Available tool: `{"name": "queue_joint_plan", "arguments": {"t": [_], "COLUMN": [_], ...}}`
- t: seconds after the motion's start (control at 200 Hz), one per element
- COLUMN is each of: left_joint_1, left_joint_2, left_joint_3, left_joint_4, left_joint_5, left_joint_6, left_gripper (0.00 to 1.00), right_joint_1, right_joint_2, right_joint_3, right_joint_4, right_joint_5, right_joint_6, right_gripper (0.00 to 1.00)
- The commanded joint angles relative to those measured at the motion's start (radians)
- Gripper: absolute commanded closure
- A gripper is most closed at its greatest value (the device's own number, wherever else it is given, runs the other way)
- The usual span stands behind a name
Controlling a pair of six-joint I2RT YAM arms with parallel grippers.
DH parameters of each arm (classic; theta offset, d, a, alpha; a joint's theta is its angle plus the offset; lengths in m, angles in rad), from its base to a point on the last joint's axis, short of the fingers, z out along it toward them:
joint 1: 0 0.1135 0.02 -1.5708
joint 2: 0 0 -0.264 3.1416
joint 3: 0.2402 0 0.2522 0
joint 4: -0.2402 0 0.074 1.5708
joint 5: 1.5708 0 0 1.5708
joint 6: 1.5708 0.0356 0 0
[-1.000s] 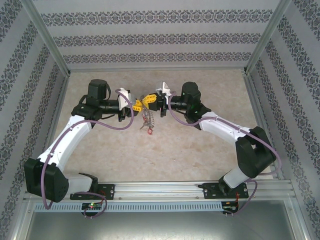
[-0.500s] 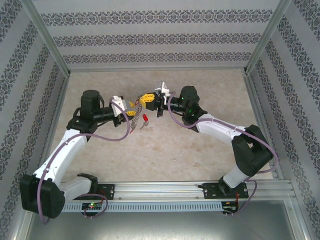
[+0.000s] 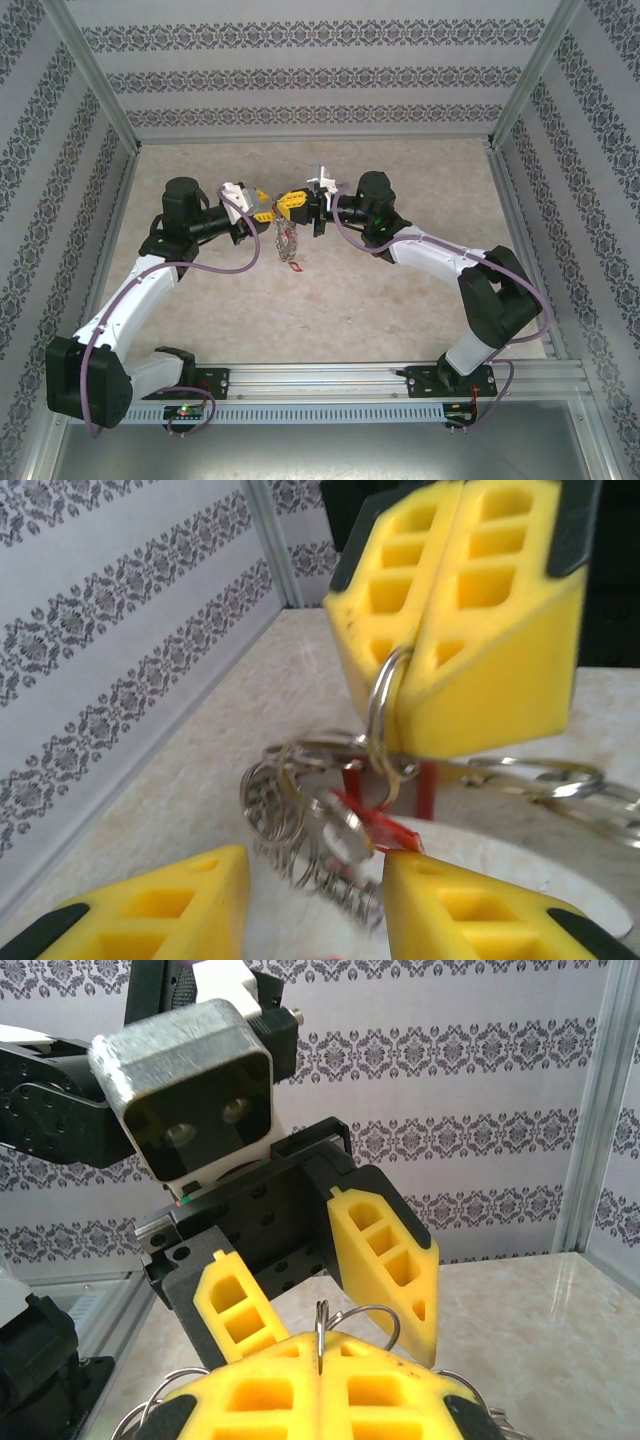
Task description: Put the keys on the keyring
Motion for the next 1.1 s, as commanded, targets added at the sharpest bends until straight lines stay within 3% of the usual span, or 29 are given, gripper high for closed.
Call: {"name": "queue_joint_plan", "arguments": {"t": [0.0, 0.255, 0.38, 0.64, 0.804, 0.924, 1.004, 1.094], "left_joint_1": [0.005, 0.001, 0.000, -0.003, -0.024, -0.026, -0.024, -0.007], "left_joint_2": [-0.007, -0.004, -0.004, -0.021, -0.004, -0.006, -0.016, -0.039], "left_joint_3": [0.007, 0.008, 0.014, 0.020, 0.078, 0.073, 0.065, 0.042], "left_joint_4": [0.072, 0.084, 0.057, -0.063, -0.240, -0.230, -0.215, -0.184], "left_joint_5": [0.093, 0.062, 0.036, 0.050, 0.104, 0.109, 0.093, 0.091], "left_joint_6": [-0.028, -0.045, -0.041, 0.046, 0.170, 0.158, 0.138, 0.107], "left_gripper": [0.60, 0.67, 1.00, 1.00, 1.00, 1.00, 0.88, 0.87], "right_joint_1": [0.018, 0.039, 0.047, 0.069, 0.093, 0.108, 0.108, 0.102], "right_joint_2": [0.009, 0.032, 0.043, 0.062, 0.096, 0.115, 0.114, 0.101], "right_joint_3": [0.045, 0.067, 0.076, 0.082, 0.079, 0.076, 0.064, 0.041], "right_joint_4": [0.060, 0.078, 0.099, 0.177, 0.263, 0.292, 0.284, 0.266], "right_joint_5": [-0.028, -0.008, 0.019, 0.119, 0.215, 0.239, 0.238, 0.229], "right_joint_6": [0.009, 0.012, 0.027, 0.050, 0.068, 0.058, 0.035, 0.017], "right_gripper": [1.00, 1.00, 1.00, 1.00, 1.00, 1.00, 1.00, 1.00]}}
